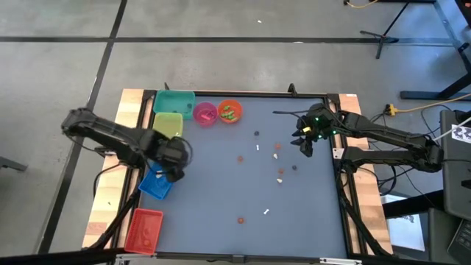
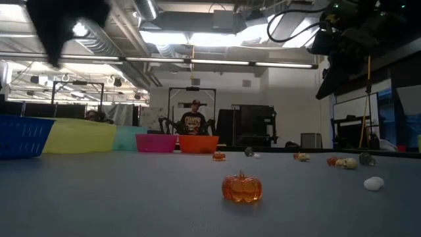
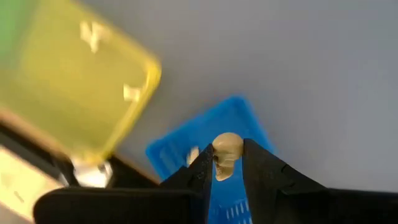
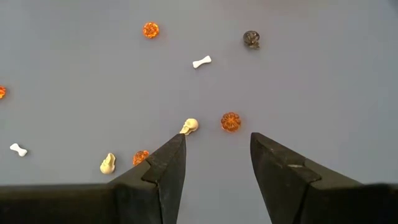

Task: Sort Halloween decoration
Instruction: Put the yellow skull toy into the blue bin, then put the orange pumpkin toy into the red bin

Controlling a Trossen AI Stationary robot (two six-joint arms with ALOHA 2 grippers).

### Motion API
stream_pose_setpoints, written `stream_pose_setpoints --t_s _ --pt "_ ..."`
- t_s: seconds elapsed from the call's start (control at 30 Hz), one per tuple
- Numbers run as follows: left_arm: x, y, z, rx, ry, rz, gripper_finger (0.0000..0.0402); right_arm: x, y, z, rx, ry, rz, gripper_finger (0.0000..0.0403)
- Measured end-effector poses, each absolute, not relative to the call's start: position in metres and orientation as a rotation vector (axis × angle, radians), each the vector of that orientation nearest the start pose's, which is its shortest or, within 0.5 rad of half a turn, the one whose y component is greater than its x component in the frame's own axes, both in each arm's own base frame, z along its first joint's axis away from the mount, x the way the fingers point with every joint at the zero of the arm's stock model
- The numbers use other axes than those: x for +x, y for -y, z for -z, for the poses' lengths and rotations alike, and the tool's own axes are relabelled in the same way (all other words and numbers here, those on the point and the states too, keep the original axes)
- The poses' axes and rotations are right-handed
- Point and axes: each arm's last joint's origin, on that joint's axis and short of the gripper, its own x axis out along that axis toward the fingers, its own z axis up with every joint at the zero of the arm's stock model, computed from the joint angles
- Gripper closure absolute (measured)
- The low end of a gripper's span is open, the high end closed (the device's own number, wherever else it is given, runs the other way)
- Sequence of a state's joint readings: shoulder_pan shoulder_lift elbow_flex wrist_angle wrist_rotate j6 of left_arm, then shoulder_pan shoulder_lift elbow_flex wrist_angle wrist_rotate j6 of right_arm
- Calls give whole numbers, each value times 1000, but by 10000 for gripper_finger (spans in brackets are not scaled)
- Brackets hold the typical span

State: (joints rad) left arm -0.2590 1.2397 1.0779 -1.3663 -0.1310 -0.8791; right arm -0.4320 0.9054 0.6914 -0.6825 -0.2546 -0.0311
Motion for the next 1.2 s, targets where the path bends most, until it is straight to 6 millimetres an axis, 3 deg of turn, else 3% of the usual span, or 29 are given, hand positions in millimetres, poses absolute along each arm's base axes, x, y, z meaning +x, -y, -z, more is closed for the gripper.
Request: stream_pose_setpoints --t_s 0.23,0.53,0.77,1.2 --pt "146 48 -237 -637 -1518 -710 347 157 64 -243 273 -847 152 223" --pt "139 46 -202 -681 -1560 -734 346 157 64 -243 273 -846 152 223" --pt "140 43 -198 -704 -1549 -746 336 157 64 -243 272 -843 153 223" --pt "141 40 -198 -658 -1507 -783 225 161 66 -247 251 -786 155 223"
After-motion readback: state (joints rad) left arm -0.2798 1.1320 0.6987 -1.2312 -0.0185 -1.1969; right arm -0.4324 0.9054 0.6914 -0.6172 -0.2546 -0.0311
